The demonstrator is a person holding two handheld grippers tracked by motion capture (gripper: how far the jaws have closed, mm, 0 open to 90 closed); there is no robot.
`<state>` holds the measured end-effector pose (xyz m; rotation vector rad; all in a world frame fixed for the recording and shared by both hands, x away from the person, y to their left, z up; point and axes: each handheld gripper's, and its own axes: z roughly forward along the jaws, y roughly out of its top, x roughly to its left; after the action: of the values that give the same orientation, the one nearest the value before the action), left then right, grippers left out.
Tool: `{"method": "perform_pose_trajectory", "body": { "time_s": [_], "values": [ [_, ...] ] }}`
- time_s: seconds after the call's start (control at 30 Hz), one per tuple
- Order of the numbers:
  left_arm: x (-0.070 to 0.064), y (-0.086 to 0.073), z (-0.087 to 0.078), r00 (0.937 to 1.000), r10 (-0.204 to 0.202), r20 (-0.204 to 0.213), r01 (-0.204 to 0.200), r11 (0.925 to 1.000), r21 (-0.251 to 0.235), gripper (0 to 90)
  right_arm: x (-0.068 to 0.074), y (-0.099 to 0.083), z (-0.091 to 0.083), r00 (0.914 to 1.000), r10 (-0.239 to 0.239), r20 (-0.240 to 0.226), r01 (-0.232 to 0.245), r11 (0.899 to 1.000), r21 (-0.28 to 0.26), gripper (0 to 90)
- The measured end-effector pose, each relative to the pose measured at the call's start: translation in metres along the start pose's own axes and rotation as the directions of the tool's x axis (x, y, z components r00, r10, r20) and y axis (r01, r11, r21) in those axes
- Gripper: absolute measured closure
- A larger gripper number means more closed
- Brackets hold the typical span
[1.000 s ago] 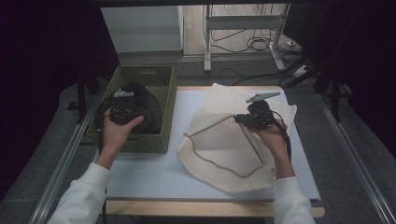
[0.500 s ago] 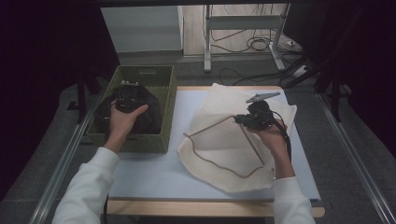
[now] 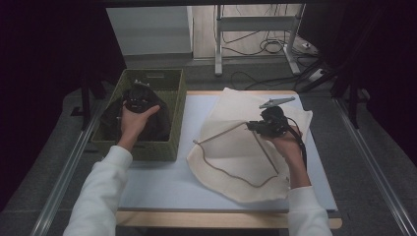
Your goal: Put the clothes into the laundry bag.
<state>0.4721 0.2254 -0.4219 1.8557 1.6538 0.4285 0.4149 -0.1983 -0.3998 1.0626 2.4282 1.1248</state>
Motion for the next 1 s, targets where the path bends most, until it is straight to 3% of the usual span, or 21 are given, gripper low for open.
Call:
{"method": "perform_pose_trajectory", "body": {
  "time_s": [0.03,0.07,0.3,0.57,0.63,0.7,0.77,0.83,0.87,0.97,1.0],
  "values": [
    [0.0,0.0,0.0,1.0,0.0,0.0,0.0,1.0,0.0,7.7,0.0,0.0,0.0,1.0,0.0,0.0,0.0,1.0,0.0,86.2],
    [0.001,0.005,0.007,0.9998,-0.005,-0.02,0.006,0.9994,0.035,6.3,0.0,0.0,0.001,1.0,0.001,-0.001,-0.001,1.0,0.003,86.2],
    [0.002,0.015,0.024,0.9987,-0.028,-0.042,0.032,0.9959,0.085,4.8,-0.002,-0.001,0.001,1.0,0.004,0.0,-0.004,1.0,0.006,86.2],
    [0.001,0.005,0.045,0.9971,-0.01,-0.075,0.02,0.99,0.139,8.2,-0.002,-0.002,0.001,1.0,0.002,0.003,-0.002,1.0,0.009,86.2],
    [0.001,0.004,0.046,0.9962,-0.002,-0.087,0.015,0.9897,0.143,13.8,-0.002,-0.002,0.001,1.0,0.002,0.003,-0.002,1.0,0.009,86.2],
    [0.001,0.004,0.045,0.992,0.016,-0.126,0.001,0.9906,0.137,22.4,-0.003,-0.002,0.002,1.0,0.002,0.006,-0.002,1.0,0.012,86.2],
    [0.001,0.003,0.045,0.9899,0.017,-0.14,0.001,0.9918,0.128,34.7,-0.003,-0.002,0.002,1.0,0.001,0.008,-0.001,1.0,0.013,86.1],
    [0.003,0.002,0.043,0.9902,0.008,-0.14,0.007,0.9942,0.107,42.3,-0.003,-0.002,0.002,1.0,0.003,0.009,-0.003,1.0,0.013,86.1],
    [0.006,0.001,0.041,0.9936,-0.009,-0.113,0.018,0.9964,0.083,45.8,-0.003,-0.003,0.002,1.0,0.002,0.009,-0.002,1.0,0.013,86.1],
    [0.009,0.0,0.038,0.9959,-0.01,-0.089,0.015,0.9984,0.055,55.2,-0.003,-0.003,0.002,0.9999,0.004,0.011,-0.005,1.0,0.012,86.1],
    [0.011,-0.001,0.035,0.9972,0.009,-0.075,-0.006,0.9992,0.039,57.2,-0.003,-0.003,0.002,0.9999,0.007,0.012,-0.008,1.0,0.014,86.1]
  ]
}}
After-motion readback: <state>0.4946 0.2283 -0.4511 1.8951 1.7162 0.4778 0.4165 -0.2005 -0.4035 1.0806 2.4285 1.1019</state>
